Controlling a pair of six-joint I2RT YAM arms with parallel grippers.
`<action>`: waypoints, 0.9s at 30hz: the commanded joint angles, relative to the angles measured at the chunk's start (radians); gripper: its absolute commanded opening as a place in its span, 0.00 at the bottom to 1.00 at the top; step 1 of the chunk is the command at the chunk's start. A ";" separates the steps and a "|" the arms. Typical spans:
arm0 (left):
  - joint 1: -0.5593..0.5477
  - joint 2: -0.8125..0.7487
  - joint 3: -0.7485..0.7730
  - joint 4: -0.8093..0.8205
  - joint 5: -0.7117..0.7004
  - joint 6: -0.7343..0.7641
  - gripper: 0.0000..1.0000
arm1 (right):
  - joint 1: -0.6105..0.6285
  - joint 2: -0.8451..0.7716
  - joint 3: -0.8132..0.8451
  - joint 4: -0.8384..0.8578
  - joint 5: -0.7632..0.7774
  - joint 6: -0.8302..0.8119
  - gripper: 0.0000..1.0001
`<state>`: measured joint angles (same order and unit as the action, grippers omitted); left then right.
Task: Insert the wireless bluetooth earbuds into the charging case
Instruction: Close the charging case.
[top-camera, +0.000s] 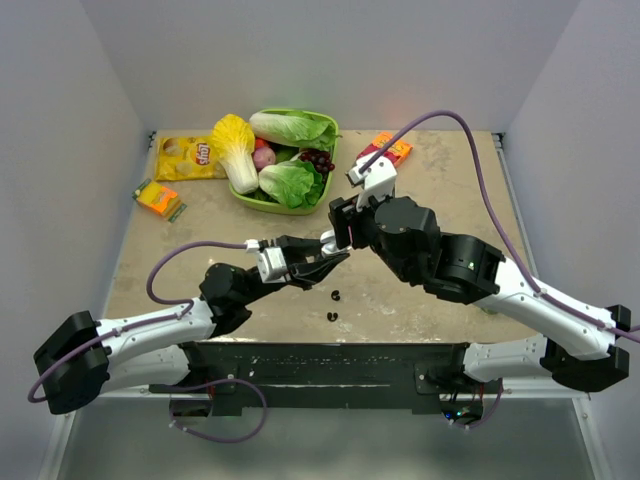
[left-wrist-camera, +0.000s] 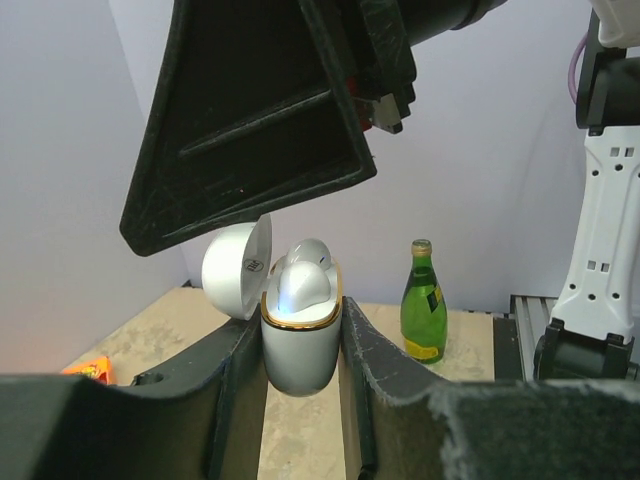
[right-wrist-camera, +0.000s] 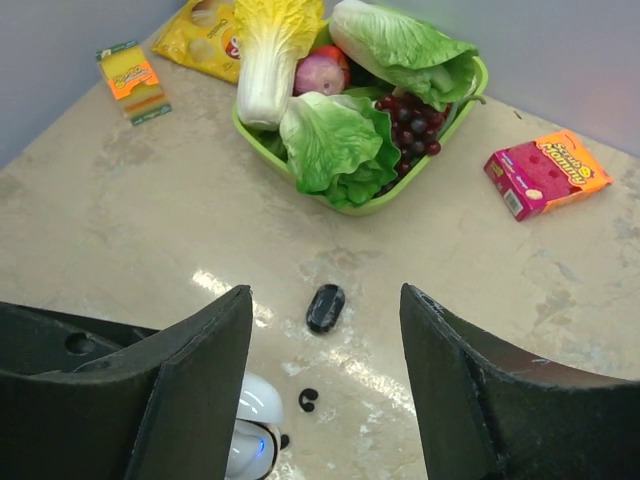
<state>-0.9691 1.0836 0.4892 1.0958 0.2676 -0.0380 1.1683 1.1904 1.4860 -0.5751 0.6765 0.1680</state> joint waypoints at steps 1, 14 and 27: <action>0.000 -0.031 -0.006 0.062 -0.054 0.033 0.00 | -0.004 -0.003 0.007 -0.039 -0.087 0.022 0.63; 0.001 -0.027 -0.015 0.104 -0.177 0.023 0.00 | -0.004 -0.066 -0.096 -0.020 -0.147 0.057 0.52; 0.001 -0.013 0.029 -0.105 -0.051 0.184 0.00 | -0.035 -0.086 0.031 -0.061 -0.072 0.159 0.65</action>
<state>-0.9691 1.0775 0.4664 1.0557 0.1505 0.0303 1.1587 1.1103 1.3994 -0.5926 0.5793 0.2657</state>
